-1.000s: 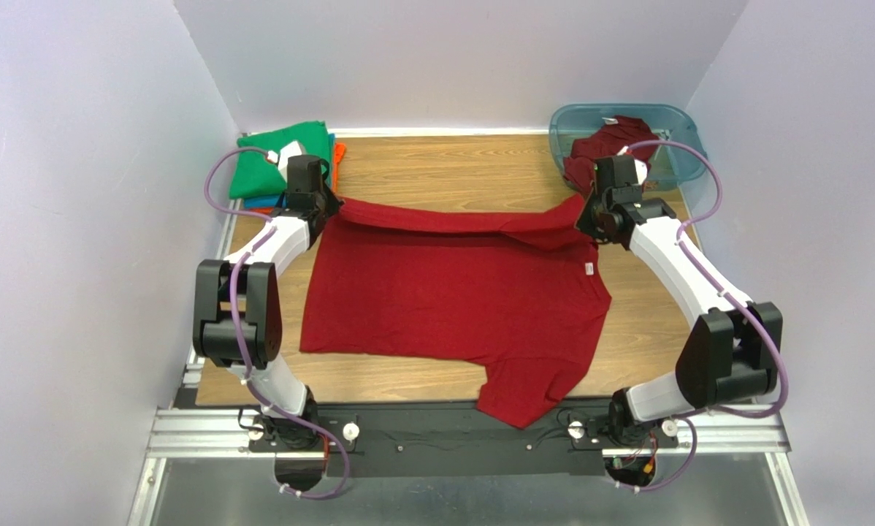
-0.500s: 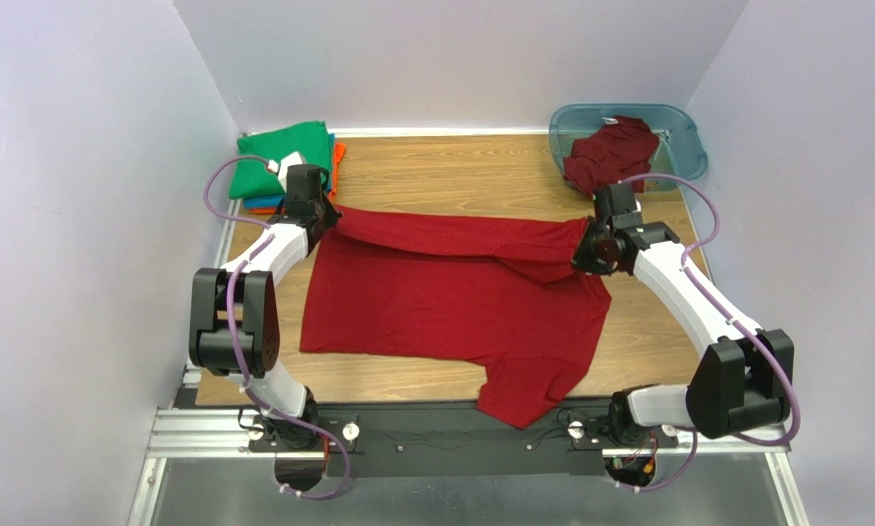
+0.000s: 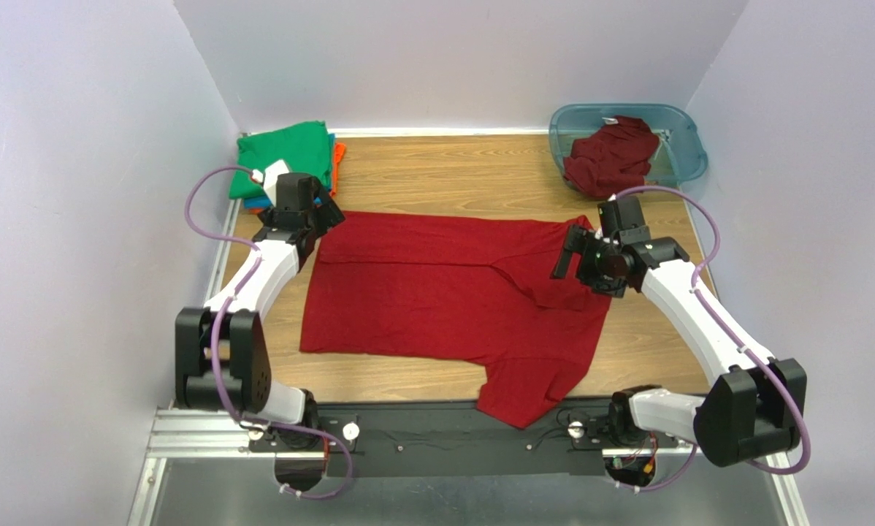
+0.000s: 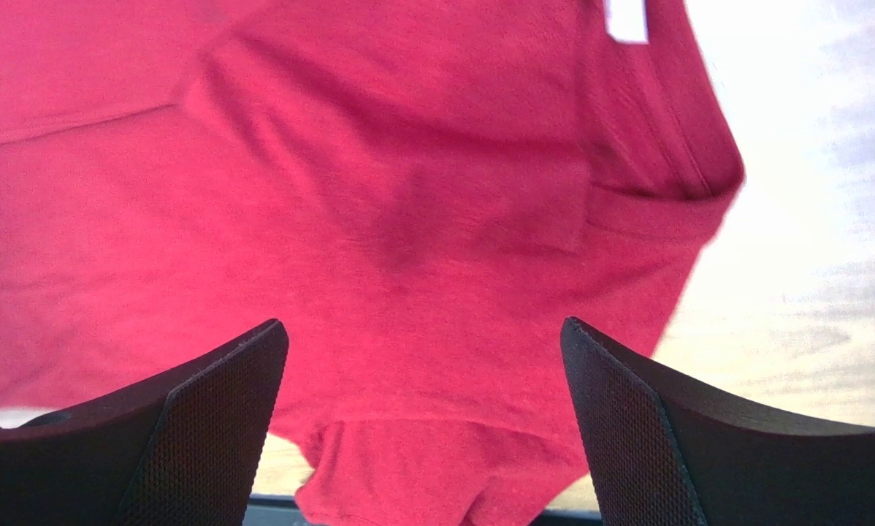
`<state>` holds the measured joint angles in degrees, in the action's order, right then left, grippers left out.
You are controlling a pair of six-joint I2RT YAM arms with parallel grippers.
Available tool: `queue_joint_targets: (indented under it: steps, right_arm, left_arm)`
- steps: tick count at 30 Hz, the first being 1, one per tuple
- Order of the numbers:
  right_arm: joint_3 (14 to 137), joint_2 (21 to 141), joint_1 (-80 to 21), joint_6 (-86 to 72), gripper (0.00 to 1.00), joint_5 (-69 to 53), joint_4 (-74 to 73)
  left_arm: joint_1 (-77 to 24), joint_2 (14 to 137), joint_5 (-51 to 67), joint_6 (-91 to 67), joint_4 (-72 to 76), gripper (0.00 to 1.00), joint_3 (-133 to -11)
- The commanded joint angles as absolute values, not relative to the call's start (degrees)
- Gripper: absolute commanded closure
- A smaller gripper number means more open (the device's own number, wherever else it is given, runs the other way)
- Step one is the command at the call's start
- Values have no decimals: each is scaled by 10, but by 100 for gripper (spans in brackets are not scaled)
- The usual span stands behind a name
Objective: Fold and stack the t-shirts
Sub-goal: Fold the tshirt
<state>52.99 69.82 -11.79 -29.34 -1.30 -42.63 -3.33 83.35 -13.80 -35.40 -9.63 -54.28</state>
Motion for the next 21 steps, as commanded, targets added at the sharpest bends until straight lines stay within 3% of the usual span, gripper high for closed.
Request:
queue_joint_targets:
  steps: [1, 9, 21]
  right_arm:
    - [555, 693, -125, -246, 0, -68, -408]
    - [577, 785, -290, -223, 1, -61, -360]
    - [610, 953, -316, -214, 17, -21, -309]
  left_arm:
    - [-30, 778, -113, -353, -92, 2, -535]
    - [-36, 740, -42, -366, -55, 2, -478]
    - [-43, 665, -40, -396, -21, 2, -360]
